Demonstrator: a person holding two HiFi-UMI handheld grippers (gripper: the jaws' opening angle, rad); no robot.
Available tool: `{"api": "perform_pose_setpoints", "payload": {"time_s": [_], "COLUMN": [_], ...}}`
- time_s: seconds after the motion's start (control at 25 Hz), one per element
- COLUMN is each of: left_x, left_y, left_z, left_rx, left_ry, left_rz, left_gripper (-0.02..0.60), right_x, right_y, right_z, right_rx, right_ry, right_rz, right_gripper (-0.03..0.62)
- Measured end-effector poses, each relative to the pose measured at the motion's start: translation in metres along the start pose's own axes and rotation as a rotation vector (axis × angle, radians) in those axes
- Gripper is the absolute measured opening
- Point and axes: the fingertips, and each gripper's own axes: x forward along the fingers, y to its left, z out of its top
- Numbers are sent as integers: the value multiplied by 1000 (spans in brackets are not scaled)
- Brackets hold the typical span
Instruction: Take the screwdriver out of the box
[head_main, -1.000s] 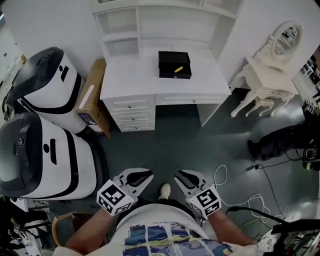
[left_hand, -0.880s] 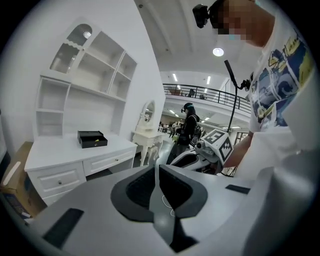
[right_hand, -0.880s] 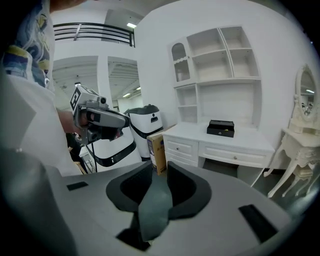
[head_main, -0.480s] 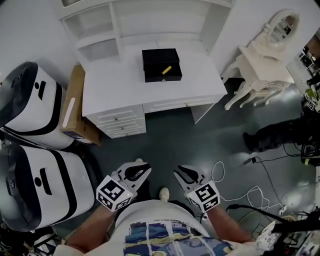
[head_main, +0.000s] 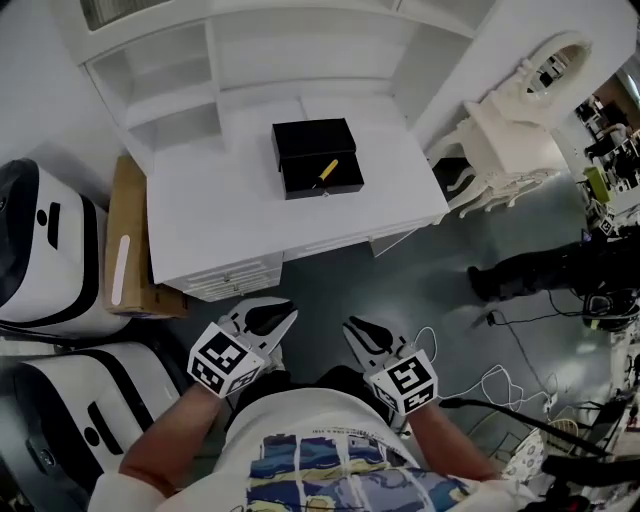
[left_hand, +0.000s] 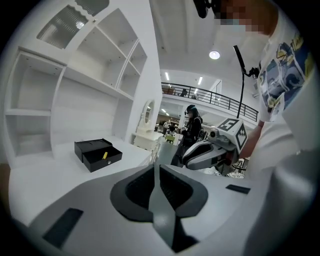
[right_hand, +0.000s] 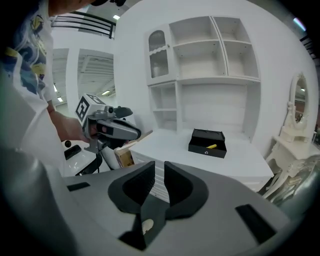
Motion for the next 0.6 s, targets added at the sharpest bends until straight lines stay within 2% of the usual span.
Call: {"api": "perform_pose_setpoints", "payload": {"time_s": [0.16,0.36,0.6], "left_x": [24,76,170], "left_y": [48,108,176], "left_z": [7,25,38], "left_rx": [8,50,73], "left_ry": [26,77,204], "left_rz": [11,51,112], "left_gripper": [62,69,95], "right_x": [13,26,55], "right_y": [-15,-63,-139], "right_z": [-1,-1,-1], "right_rx": [16,53,54], "right_ry": [37,37,21], "right_rz": [-24,-57,0], "right_gripper": [71,72,87]}}
